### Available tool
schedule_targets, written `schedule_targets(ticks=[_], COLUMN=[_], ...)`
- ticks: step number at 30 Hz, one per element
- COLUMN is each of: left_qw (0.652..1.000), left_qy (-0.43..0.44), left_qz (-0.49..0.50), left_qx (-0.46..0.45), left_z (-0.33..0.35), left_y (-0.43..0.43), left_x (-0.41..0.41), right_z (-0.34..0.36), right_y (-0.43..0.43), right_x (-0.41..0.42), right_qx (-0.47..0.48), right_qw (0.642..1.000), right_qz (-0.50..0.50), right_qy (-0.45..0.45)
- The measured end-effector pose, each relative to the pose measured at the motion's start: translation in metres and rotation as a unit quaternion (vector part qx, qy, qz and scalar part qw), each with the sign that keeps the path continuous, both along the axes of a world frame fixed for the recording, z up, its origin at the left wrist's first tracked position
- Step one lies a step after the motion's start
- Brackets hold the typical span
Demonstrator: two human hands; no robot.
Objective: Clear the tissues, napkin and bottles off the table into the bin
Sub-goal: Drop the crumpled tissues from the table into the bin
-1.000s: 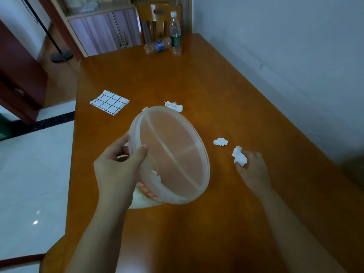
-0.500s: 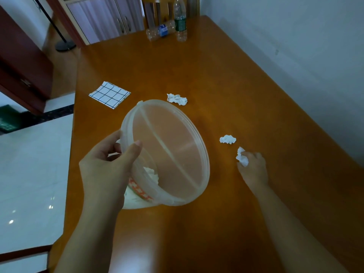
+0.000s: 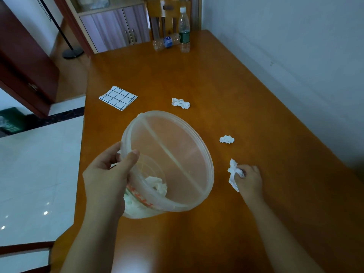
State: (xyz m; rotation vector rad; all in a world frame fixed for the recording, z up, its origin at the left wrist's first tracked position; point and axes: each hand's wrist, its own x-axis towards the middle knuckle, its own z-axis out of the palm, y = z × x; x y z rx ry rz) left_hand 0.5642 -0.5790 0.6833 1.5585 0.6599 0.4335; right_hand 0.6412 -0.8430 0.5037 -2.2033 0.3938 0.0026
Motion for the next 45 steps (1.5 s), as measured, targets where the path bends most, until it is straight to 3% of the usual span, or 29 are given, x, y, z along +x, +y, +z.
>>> schedule_targets(ticks=[13,20,27,32,37,45], left_qw=[0.998,0.996,0.995,0.99,0.98,0.952], left_qy=[-0.039,-0.047,-0.058,-0.082,-0.08,-0.063], left_qz=[-0.001,-0.008,0.014,0.074,0.17,0.294], left_qx=[-0.042,-0.071,-0.086,-0.082,-0.069,-0.059], left_z=[0.006,0.002,0.006,0.009,0.008,0.003], left_y=[0.01,0.013,0.002,-0.015,-0.044,-0.087], left_x=[-0.094,-0.138,-0.192,-0.245,-0.31,-0.419], right_z=[0.135,0.149,0.154,0.163,0.161,0.157], right_y=[0.055,0.1,0.083,0.068,0.05,0.031], right_x=[-0.093,-0.157,-0.211,-0.241,-0.274,-0.342], right_qx=[0.067,0.08,-0.021,-0.069,-0.145,-0.147], right_qw=[0.982,0.969,0.949,0.92,0.865,0.815], right_qz=[0.042,0.171,0.274,0.326,0.409,0.504], right_qy=[-0.171,-0.162,-0.154,-0.208,-0.25,-0.243])
